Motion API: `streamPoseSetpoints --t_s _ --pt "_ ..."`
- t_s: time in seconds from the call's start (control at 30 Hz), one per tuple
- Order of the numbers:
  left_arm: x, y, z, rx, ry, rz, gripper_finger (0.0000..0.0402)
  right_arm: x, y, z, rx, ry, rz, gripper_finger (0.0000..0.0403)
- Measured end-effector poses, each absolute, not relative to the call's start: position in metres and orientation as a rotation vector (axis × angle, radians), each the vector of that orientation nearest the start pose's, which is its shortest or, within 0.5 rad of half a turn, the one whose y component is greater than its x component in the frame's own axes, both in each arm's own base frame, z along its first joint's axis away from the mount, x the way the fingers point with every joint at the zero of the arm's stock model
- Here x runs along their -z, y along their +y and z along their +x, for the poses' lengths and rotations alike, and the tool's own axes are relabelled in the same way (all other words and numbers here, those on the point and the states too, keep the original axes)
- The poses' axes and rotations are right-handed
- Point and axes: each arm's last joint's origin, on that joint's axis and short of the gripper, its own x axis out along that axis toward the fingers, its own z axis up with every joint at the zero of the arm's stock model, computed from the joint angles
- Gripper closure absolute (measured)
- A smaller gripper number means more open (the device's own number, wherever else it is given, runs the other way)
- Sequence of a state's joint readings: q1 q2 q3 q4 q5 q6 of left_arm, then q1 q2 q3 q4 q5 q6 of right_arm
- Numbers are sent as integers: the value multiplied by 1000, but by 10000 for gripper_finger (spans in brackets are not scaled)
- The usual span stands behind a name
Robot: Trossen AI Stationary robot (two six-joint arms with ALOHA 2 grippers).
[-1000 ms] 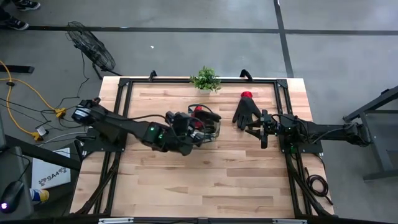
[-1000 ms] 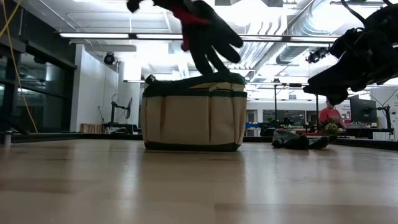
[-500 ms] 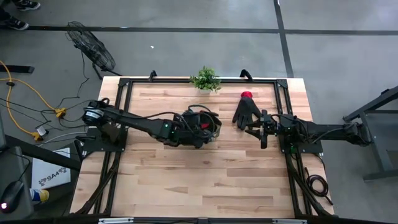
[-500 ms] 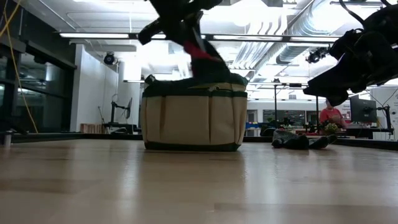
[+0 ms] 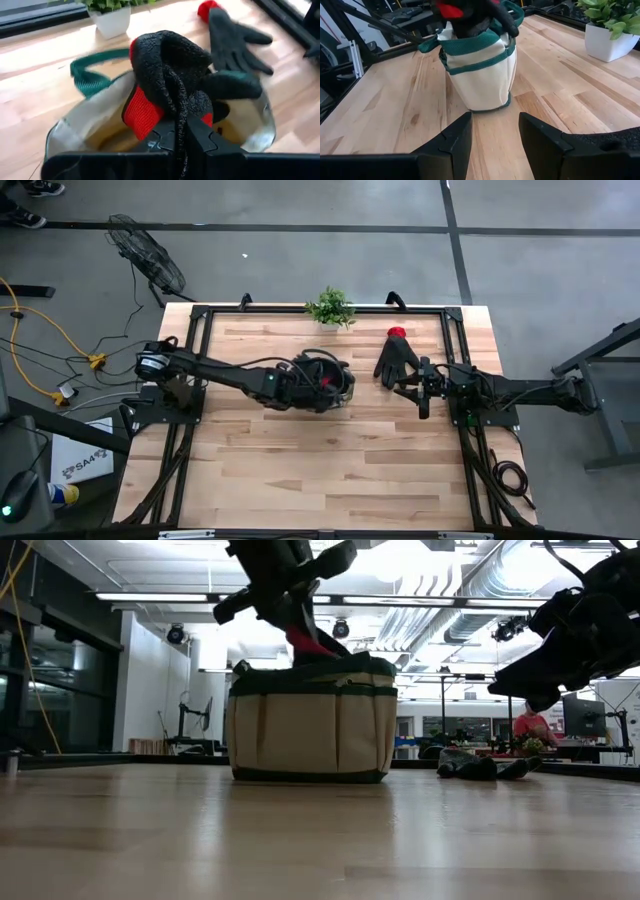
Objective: Pick & Place Garden tools in Gardening bag
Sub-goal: Put the red glove into the gardening bag
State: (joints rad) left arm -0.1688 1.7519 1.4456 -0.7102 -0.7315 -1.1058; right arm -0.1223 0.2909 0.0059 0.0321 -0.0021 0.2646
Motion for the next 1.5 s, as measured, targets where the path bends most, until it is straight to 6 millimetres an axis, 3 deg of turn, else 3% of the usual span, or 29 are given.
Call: streamPoseSetpoints --t_s 0.57,0.93,1.5 --pt "-268 -44 357 -877 675 -378 396 -144 -14 112 152 235 279 249" --pt "-300 -47 338 -861 584 -327 396 -144 -14 112 153 235 279 249" --pt "-313 -63 322 -760 641 -186 396 -144 -14 112 153 235 278 249"
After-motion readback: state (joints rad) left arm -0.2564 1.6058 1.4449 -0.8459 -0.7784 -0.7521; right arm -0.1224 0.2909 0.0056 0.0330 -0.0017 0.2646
